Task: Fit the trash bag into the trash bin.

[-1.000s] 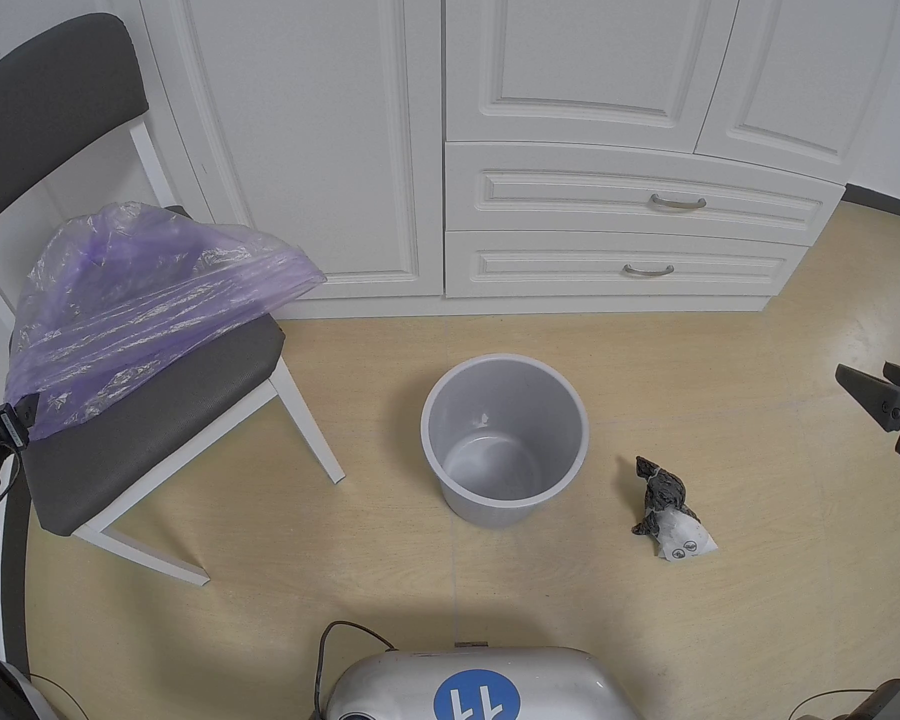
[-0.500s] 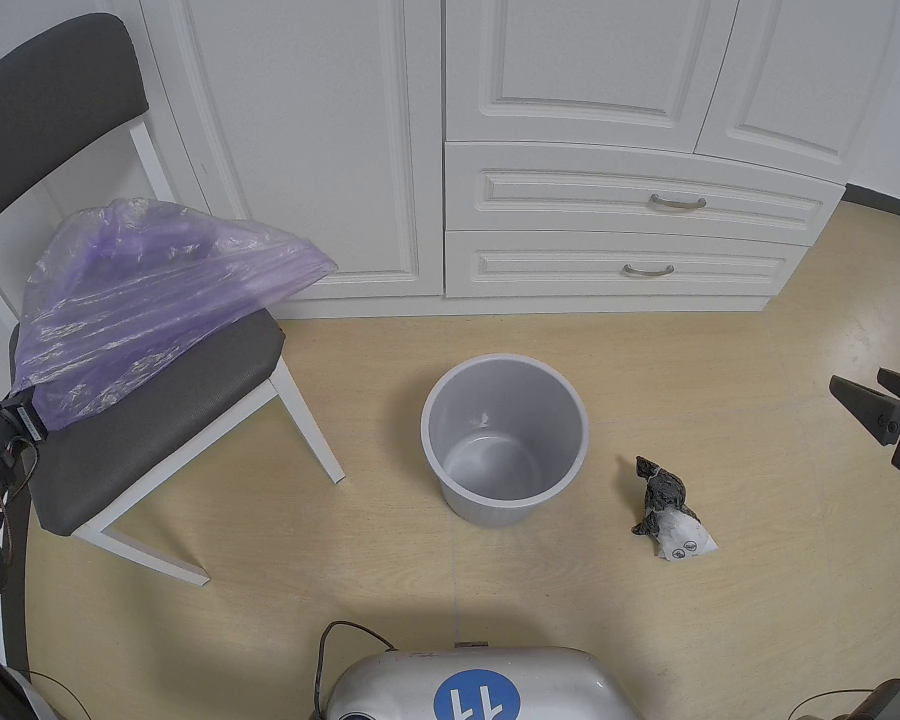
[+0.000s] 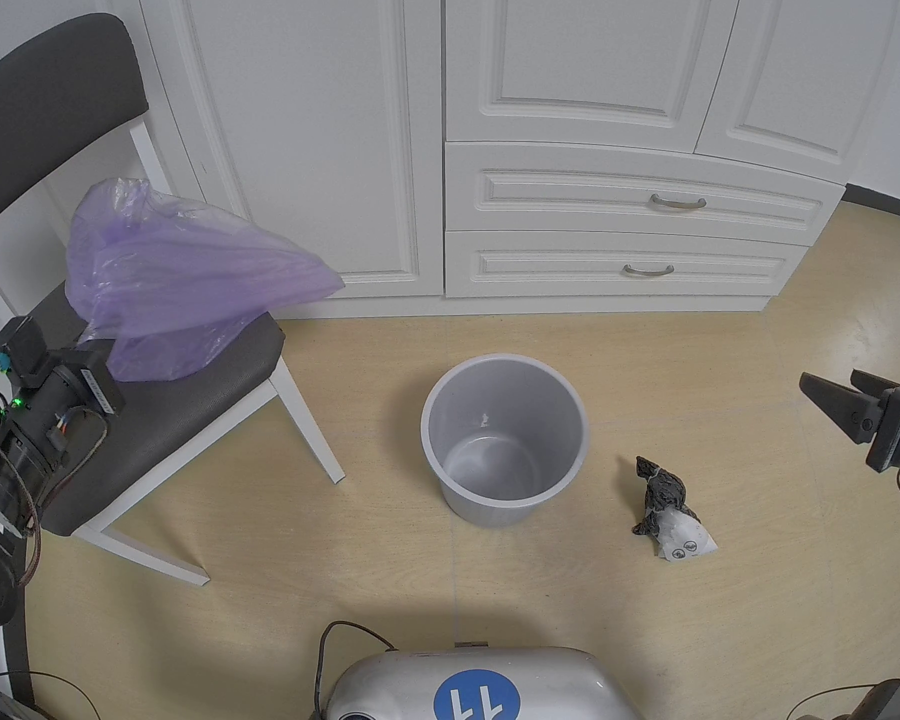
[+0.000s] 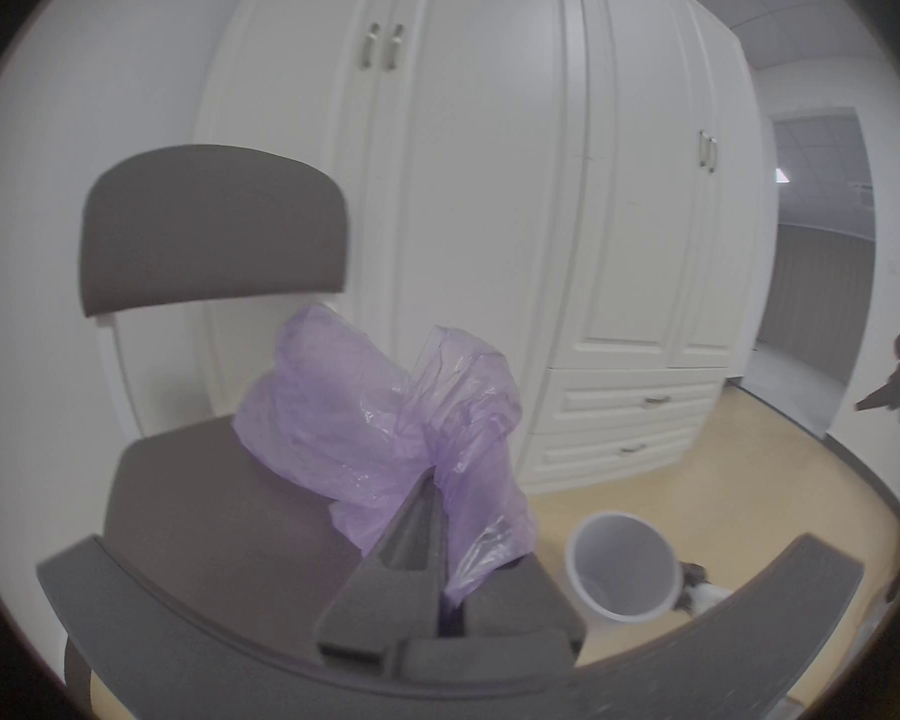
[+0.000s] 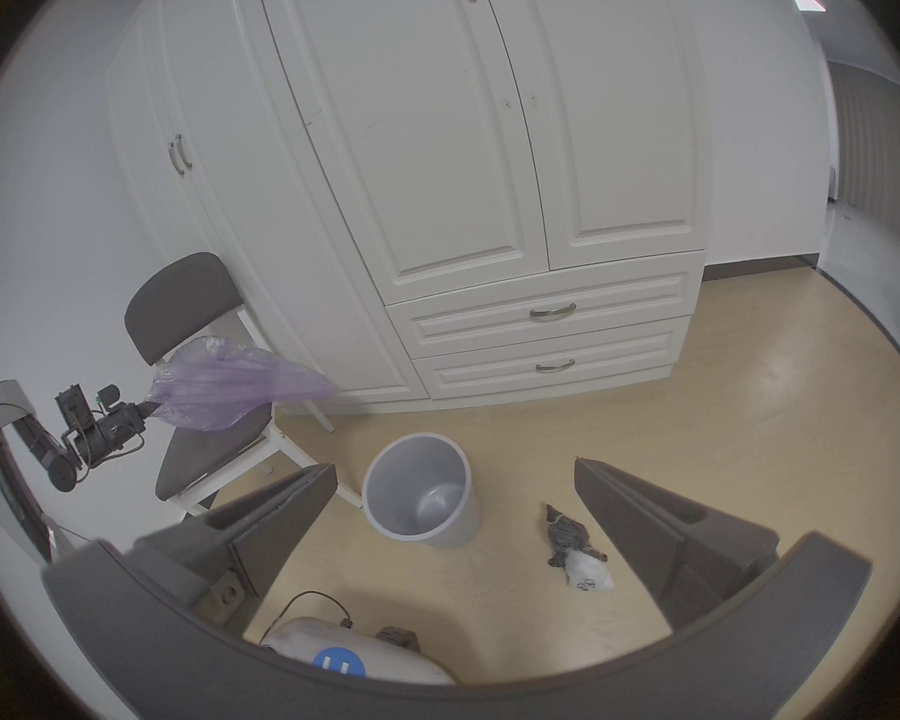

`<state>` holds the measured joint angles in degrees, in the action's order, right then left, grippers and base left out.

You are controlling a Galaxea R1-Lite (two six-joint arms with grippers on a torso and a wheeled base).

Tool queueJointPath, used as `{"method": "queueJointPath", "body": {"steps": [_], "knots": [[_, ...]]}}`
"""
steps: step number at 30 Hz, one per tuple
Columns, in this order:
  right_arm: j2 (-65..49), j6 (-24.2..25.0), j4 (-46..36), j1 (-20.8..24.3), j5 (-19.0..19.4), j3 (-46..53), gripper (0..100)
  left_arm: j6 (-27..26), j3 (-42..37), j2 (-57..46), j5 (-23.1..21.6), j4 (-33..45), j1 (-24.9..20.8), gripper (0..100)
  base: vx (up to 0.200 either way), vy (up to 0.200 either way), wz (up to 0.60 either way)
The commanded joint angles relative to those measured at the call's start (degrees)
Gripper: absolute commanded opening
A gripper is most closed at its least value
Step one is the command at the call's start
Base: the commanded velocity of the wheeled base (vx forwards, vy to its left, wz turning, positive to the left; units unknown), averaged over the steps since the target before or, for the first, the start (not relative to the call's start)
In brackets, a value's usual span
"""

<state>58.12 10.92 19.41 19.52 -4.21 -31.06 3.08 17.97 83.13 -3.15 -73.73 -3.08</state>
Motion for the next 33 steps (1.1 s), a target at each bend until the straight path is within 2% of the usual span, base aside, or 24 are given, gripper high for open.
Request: {"method": "queueJointPath", "body": {"steps": [1, 3, 8, 13, 16, 20, 21, 24, 33], "knots": [[9.9, 4.1, 6.0, 12.0, -8.3, 2.8, 100, -1.2, 14.0, -22.5, 10.1, 30.3, -26.2, 0, 0.000, 0.000, 0.00], [11.3, 4.4, 6.0, 12.4, -8.2, 3.3, 100, -1.2, 16.6, -23.6, 10.4, 33.9, -30.0, 0, 0.000, 0.000, 0.00], [13.7, 5.0, 6.1, 14.9, -8.1, 3.7, 100, -1.2, 23.0, -21.0, 14.0, 35.3, -38.1, 0, 0.000, 0.000, 0.00], [14.5, 5.0, 6.2, 17.0, -8.1, 4.6, 100, -1.1, 26.6, -16.2, 16.9, 35.2, -42.3, 0, 0.000, 0.000, 0.00], [16.2, 4.8, 9.9, 17.4, -8.1, 6.0, 100, -1.0, 31.0, -12.2, 19.9, 34.8, -46.4, 0, 0.000, 0.000, 0.00], [16.3, 4.7, 12.1, 18.5, -7.4, 7.2, 100, 0.0, 34.3, -9.7, 20.3, 34.7, -47.4, 0, 0.000, 0.000, 0.00], [15.9, 4.7, 12.4, 19.0, -5.6, 7.6, 100, 1.1, 36.1, -8.0, 20.4, 34.6, -47.5, 0, 0.000, 0.000, 0.00], [16.1, 5.2, 12.4, 20.7, -3.4, 8.1, 100, 3.3, 37.3, -6.6, 20.5, 34.7, -47.5, 0, 0.000, 0.000, 0.00], [20.8, 6.9, 12.4, 25.2, -3.2, 8.5, 100, 3.6, 40.2, -4.6, 20.5, 34.6, -47.5, 0, 0.000, 0.000, 0.00]]}}
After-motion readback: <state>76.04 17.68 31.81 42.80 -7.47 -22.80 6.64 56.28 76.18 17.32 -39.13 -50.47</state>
